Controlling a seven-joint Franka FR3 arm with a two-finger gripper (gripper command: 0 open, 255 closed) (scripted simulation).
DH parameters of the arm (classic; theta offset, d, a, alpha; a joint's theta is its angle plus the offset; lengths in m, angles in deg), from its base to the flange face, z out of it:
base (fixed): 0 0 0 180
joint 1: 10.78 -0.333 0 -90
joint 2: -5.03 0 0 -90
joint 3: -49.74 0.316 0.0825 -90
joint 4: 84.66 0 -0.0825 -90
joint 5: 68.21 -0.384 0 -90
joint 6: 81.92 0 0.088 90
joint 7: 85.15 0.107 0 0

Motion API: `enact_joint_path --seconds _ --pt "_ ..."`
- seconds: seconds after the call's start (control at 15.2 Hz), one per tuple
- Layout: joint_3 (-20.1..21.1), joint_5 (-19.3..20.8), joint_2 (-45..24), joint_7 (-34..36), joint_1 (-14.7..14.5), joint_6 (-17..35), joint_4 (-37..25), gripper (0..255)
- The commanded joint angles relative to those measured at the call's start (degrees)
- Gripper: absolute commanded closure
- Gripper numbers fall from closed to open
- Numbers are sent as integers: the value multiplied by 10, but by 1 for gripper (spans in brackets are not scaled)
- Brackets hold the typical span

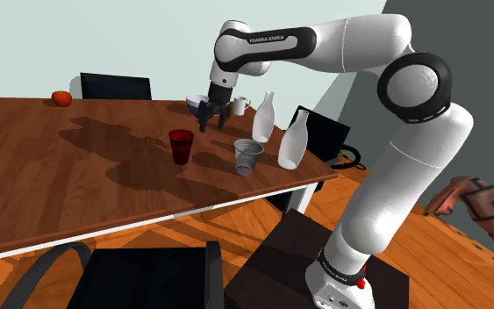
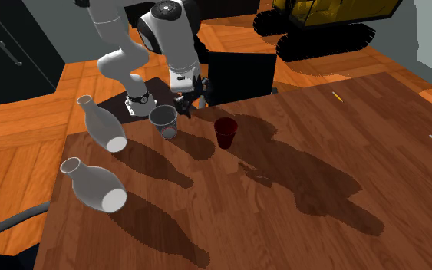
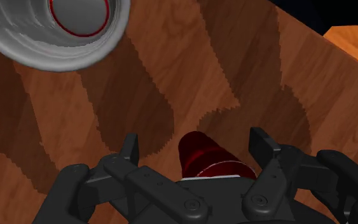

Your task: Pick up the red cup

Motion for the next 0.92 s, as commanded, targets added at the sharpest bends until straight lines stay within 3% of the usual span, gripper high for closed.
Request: enact_joint_path --seconds 0.0,0.4,0.86 --pt "0 -8 -48 1 -1 11 -39 0" --pt "1 -28 -170 3 1 16 -162 0" --pt "2 -32 -180 -7 1 65 -122 0"
